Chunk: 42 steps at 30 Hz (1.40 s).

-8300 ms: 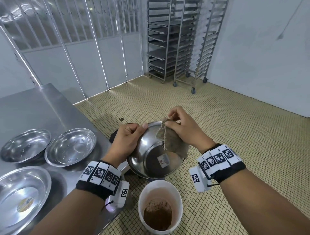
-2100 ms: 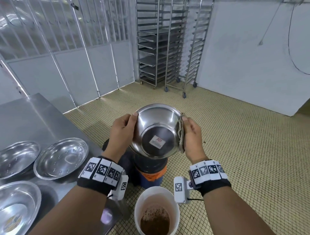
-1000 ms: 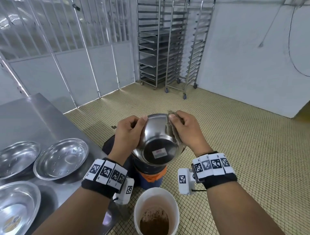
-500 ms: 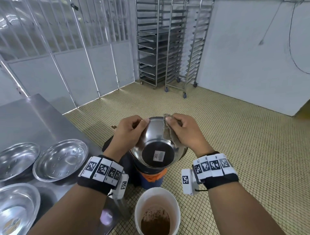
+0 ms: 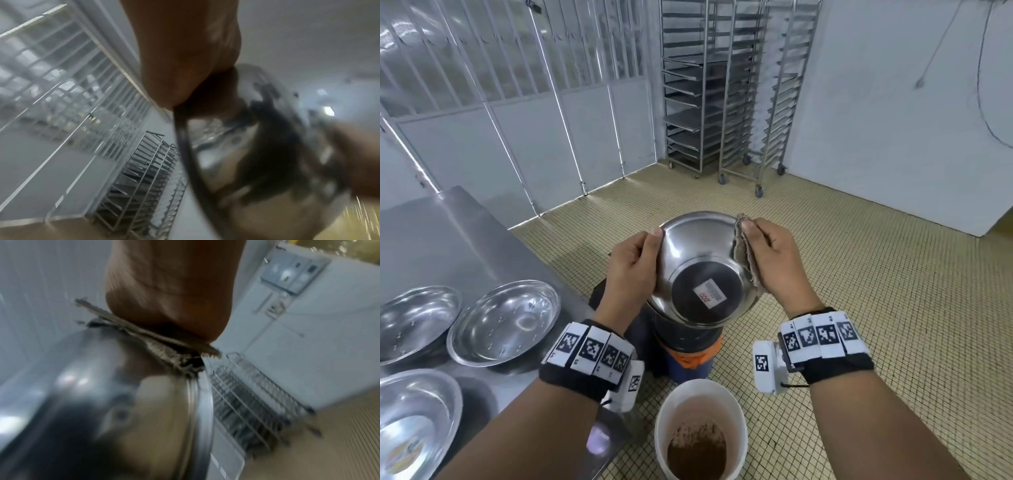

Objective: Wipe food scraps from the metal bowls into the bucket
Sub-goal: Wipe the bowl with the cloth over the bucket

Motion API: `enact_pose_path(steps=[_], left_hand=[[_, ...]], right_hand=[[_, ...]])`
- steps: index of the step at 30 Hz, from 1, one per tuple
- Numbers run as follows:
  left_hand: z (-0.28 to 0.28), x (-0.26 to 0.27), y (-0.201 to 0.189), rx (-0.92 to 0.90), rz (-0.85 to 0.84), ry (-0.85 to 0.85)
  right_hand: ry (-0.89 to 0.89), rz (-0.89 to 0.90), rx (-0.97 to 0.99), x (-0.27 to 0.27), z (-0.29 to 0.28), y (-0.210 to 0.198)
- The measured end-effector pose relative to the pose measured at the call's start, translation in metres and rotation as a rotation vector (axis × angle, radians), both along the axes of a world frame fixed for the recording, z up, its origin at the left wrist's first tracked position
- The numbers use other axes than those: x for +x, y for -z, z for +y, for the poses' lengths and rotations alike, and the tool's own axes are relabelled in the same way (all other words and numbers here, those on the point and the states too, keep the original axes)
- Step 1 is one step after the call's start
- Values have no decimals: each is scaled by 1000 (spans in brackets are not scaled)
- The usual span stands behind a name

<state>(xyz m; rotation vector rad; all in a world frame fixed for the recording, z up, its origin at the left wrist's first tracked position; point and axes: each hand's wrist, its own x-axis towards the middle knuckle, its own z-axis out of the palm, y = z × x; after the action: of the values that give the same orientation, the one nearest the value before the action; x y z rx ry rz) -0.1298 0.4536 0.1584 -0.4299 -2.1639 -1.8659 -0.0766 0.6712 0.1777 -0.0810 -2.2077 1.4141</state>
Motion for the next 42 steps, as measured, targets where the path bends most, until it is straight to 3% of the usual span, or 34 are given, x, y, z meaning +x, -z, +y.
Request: enact_pose_path(steps=[4,6,7,11,13,14,17,18,20,22,25,27,29,32,33,35,37,39,41,42], left_hand=[[3,0,-7,116,-2,-38],[-1,-3,-6,52,4,-44],[-3,-4,-5,12,4,-23],[2,1,-7,-90,20,83],[5,1,-7,-32,7,54],[5,-1,-5,21,-19,24],[-1,-5,0,229,-115,-44],[-3,-7,2,214,-117,-47],[-8,-5,-1,51,-59,-15],[-11,-5,-8,-106,-9,77],[-6,-9,-20,-385,30,205],[1,-8,-22,-432,35,221],[1,-9,-19,-299,-19,144],[-6,-14,-6,85,-150,-16],[-7,-15,-2,121,-160,-41],[-7,-11,2,23,-115,-9],[-7,-7,2,-111,-52,62],[-6,-6,-2,-192,-15,115],[-2,-6,-5,-209,24,147],[-1,-7,-6,-184,27,151]], right_hand=[[-29,30,-559,11,-20,24],[-47,-37,-607,14,-21,33],[-47,-61,-525,13,-19,32],[-70,-32,112,-3,-9,2],[-61,-29,221,-11,-6,-9],[-61,-32,143,-12,-5,-10],[-119,-81,-419,-4,-8,2],[-118,-83,-528,-1,-9,10],[-92,-73,-567,0,-8,20],[-113,-61,-400,0,-6,15],[-165,-128,223,-4,-10,-4],[-165,-123,399,-6,-16,-10],[-109,-94,231,-5,-16,-2],[-73,-63,-311,2,-12,21],[-82,-77,-420,4,-13,26],[-84,-98,-471,7,-13,26],[-77,-88,-335,5,-12,16],[-73,-55,3,-2,-7,8],[-50,-32,299,-6,-6,3],[-32,2,347,-7,-9,3]])
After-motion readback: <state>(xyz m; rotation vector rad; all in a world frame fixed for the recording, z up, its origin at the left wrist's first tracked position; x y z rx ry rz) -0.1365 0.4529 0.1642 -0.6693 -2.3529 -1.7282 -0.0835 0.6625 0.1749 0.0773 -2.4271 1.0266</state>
